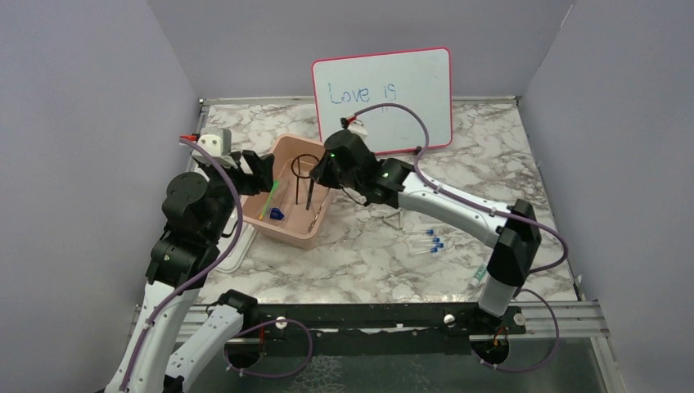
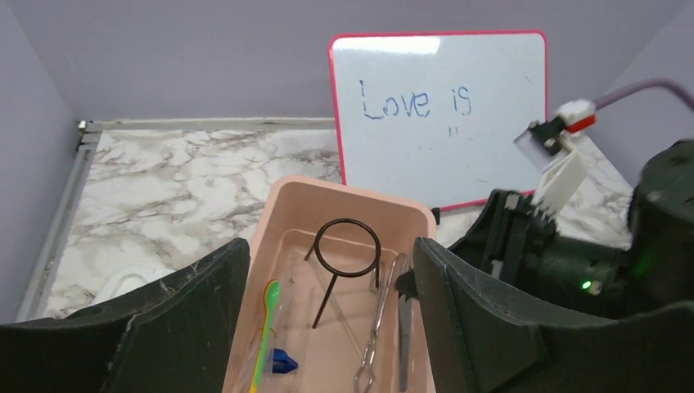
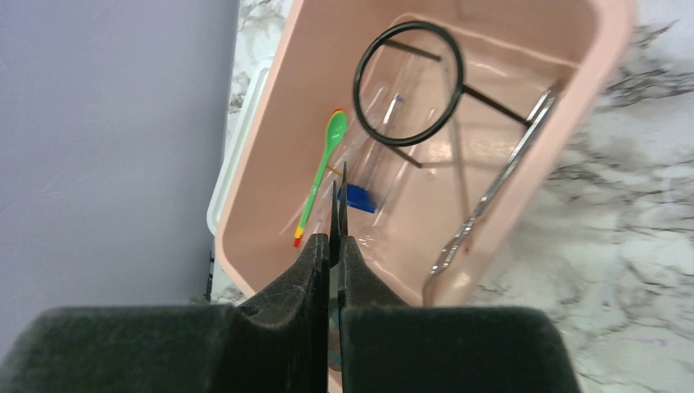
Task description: Organize the chemistry lab equipment
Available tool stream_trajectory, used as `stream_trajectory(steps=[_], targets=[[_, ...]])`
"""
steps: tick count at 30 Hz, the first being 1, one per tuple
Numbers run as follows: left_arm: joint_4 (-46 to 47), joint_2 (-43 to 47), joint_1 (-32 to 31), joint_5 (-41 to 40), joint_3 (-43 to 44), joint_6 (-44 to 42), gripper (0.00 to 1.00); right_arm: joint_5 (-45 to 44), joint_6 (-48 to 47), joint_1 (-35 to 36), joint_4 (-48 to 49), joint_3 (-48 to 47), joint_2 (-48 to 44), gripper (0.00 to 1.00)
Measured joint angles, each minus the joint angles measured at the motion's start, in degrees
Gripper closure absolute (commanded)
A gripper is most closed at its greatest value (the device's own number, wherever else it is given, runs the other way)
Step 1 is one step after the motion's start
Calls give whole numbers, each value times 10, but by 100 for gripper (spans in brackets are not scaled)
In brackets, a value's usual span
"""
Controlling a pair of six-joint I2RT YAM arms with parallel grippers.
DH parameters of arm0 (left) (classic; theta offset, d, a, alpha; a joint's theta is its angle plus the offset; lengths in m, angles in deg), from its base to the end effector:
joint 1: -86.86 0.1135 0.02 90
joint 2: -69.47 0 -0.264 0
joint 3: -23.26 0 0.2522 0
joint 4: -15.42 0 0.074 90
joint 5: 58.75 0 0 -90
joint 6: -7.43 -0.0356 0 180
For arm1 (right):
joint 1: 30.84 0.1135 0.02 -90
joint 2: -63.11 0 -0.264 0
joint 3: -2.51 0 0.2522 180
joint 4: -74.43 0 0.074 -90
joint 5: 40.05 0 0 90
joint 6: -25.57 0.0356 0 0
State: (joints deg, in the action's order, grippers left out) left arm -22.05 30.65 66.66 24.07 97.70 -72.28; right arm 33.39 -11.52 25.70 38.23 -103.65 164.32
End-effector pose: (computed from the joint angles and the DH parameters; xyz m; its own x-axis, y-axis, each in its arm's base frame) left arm 0.1222 -0.0402 0.4223 -0.0701 -0.1631 -0.9841 0.2163 0.9606 -0.1746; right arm 0.2373 0.3406 0.3381 -0.7032 0.3227 -0.6335 -0.1731 0.7865 0.5928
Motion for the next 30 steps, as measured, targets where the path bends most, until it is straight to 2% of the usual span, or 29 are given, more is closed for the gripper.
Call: stream_trajectory(steps=[12,23,30], targets=[[-2,29,0,-69,0,2,21,-103,78,58,-32,-118,202,96],[-5,25,0,-79,-2,-3,19,-128,92,63,-50,-154,259,70],[-7,22,0,-86,-2,-7,19,-128,70,63,-50,-154,256,64]])
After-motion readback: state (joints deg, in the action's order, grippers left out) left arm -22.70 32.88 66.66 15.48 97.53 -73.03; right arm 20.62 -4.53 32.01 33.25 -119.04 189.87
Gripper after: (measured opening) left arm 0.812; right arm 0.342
